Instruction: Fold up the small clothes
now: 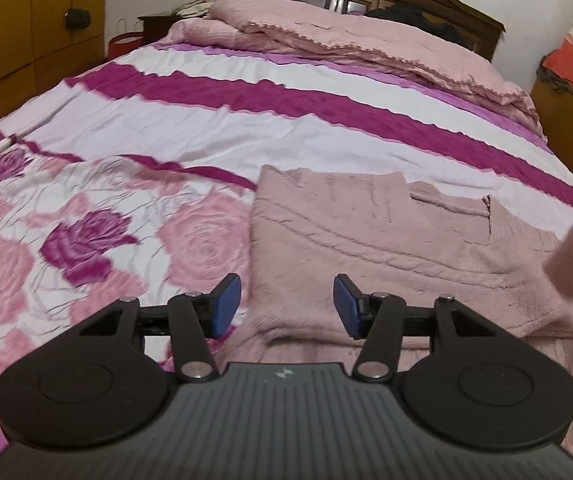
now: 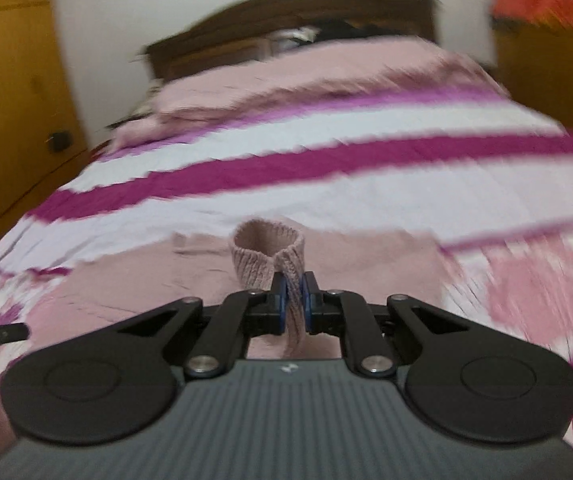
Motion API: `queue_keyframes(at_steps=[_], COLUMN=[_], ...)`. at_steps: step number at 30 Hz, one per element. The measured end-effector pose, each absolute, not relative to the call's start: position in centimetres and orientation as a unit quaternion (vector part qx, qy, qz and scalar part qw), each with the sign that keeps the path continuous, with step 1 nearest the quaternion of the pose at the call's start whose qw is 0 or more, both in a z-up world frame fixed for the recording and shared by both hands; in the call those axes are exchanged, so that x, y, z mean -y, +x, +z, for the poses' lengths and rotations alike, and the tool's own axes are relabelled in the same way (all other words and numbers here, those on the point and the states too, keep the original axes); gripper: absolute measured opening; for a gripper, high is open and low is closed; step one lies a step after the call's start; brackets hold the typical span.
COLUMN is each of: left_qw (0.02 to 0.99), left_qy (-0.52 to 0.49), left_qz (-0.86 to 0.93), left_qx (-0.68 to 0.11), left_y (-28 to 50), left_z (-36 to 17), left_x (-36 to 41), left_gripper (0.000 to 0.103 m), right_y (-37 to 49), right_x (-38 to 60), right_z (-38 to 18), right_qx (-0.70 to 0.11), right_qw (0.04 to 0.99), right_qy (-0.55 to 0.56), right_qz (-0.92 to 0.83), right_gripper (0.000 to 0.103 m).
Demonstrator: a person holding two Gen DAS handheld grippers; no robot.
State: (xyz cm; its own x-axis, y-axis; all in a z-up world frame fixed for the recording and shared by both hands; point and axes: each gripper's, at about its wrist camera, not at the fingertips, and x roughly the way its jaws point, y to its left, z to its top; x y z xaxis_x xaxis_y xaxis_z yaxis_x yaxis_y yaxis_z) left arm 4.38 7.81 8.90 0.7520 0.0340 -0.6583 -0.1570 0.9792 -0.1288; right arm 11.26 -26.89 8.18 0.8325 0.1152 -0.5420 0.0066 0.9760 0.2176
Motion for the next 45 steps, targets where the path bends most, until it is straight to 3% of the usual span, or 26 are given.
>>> queue_keyframes(at_steps=[5, 10, 11, 12, 14, 25, 26, 27, 28, 34, 39, 45], left_qw=[0.931, 0.925, 0.925, 0.925, 0.925, 0.928, 0.928, 0.929, 0.93, 0.938, 0.94, 0.942], left_qy=[-0.068, -0.061, -0.059, -0.055, -0.048, -0.033, -0.033, -0.033, -0.034, -0.035, -0.014, 0.013], left_qz=[0.049, 0.05, 0.051, 0.053, 0.051, 0.044, 0.042, 0.04, 0.037, 0.027, 0.034, 0.031], left_qx=[-0.357, -0.371, -0.372, -0.372, -0.373, -0.369, -0.368, -0.366, -0.364, -0.344, -0.34, -0.333], left_y=[6.1, 7.8, 8.0, 8.3, 8.6, 9.2, 9.2, 9.1, 9.1, 9.9, 11.6, 11.8], left_z=[7.9, 6.8, 6.6, 6.5, 6.4, 6.0, 6.0, 6.0, 6.0, 5.6, 3.7, 3.2], left_x=[-6.7, -6.3, -6.2, -6.0, -5.7, -5.1, -5.1, -5.0, -5.0, -4.9, -4.4, -4.1], left_gripper=[0.059, 0.059, 0.059, 0.059, 0.059, 0.059, 0.059, 0.059, 0.059, 0.059, 0.062, 0.065], right_y=[10.9, 9.8, 9.6, 9.2, 9.2, 14.7, 15.1, 15.2, 15.1, 13.4, 16.0, 15.5], right_x=[30.6, 32.4, 32.3, 32.5, 32.8, 30.8, 30.5, 30.3, 30.0, 29.5, 30.3, 30.8], right_z=[4.2, 4.4, 4.8, 5.1, 5.6, 4.3, 3.9, 3.6, 3.7, 6.4, 3.1, 2.2], right_qx=[-0.317, -0.303, -0.296, -0.288, -0.264, -0.309, -0.319, -0.326, -0.325, -0.247, -0.316, -0.303], right_qw=[0.935, 0.936, 0.94, 0.944, 0.951, 0.943, 0.94, 0.938, 0.939, 0.968, 0.948, 0.95], right_qy=[0.157, 0.18, 0.169, 0.163, 0.163, 0.12, 0.116, 0.11, 0.106, 0.047, 0.04, 0.069], right_qz=[-0.006, 0.005, -0.002, -0.004, 0.002, 0.034, 0.034, 0.038, 0.045, 0.021, 0.006, -0.004], right_gripper=[0.013, 0.016, 0.025, 0.046, 0.065, 0.062, 0.044, 0.019, 0.012, 0.011, 0.013, 0.019])
